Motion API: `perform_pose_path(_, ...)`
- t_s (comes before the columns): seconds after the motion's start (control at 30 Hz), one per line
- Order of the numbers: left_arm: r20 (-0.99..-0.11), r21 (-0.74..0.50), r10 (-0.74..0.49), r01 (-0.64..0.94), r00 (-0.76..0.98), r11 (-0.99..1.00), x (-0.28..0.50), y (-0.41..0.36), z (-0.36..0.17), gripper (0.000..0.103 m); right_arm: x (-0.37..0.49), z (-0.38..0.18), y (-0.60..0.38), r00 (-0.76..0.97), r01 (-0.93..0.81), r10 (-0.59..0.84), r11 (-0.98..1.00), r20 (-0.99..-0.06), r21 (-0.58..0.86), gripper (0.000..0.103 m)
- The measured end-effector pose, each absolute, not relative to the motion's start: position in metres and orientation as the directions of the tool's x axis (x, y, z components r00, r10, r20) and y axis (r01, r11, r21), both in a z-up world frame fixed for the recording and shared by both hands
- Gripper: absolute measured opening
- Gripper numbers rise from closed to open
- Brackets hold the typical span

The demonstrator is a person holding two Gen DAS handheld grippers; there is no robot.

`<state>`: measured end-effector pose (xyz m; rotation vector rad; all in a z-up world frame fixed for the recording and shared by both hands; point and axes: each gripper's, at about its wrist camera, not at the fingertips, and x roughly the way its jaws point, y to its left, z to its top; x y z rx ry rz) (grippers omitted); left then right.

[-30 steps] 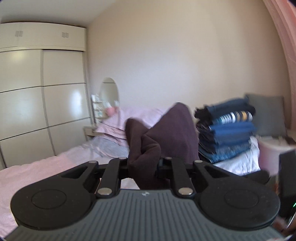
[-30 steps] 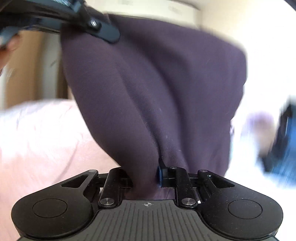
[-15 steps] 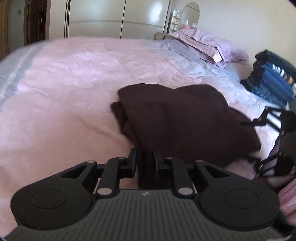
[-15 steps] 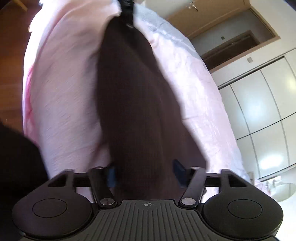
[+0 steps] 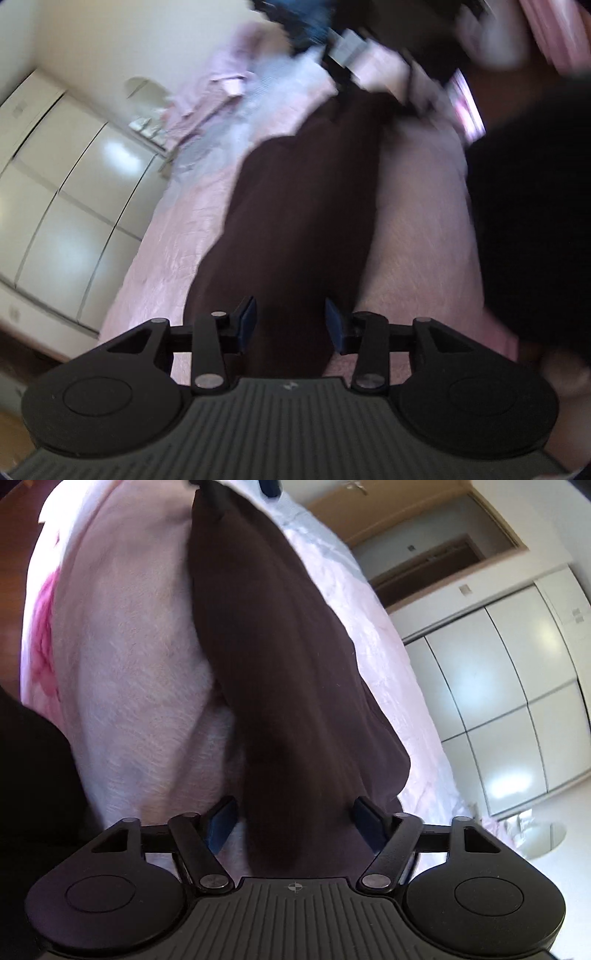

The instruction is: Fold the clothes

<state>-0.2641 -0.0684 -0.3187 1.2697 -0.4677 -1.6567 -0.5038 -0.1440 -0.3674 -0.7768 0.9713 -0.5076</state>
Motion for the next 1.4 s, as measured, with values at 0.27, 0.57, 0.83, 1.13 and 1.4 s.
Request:
perform_pose_path(0.27,-0.56,0.724,-0.828,0.502,0.026,-0.473,-0.269,-0.078,-0.324,0.025,-0.536,-0.361,-0.153,0.447,0.005,-0.727,0.584,-0.52,-0.812,0.018)
perform_pose_path(0.57,-0.628,0.5,-0.775,0.726,-0.072,-0.473,-0.216,-0.083,-0.27,0.018,-0.551,-0.362,-0.134,0.412,0.106,-0.737,0.622,-0.536,-0.775,0.035)
perform_pose_path(0.83,-0.63,0.14,-0.769,0.958,-0.11,-0.252,-0.125,-0.149,-0.226,0.028,-0.565,-0.338,-0.193,0.278,0.352,-0.801,0.599,-0.531,-0.72,0.054)
perform_pose_path(1.13,-0.735,-0.249,-0.64,0.967,-0.224,-0.052,-0.069,-0.271,-0.271,0.042,-0.539,-0.276,-0.275,0.616,0.615,-0.544,0.784,-0.569,-0.084,0.054)
perform_pose_path(1.4,-0.643,-0.375,-0.716,0.927,-0.271,-0.013,-0.038,-0.263,-0.275,0.006,-0.477,-0.31,-0.41,0.738,0.559,-0.275,0.762,-0.617,0.328,0.029)
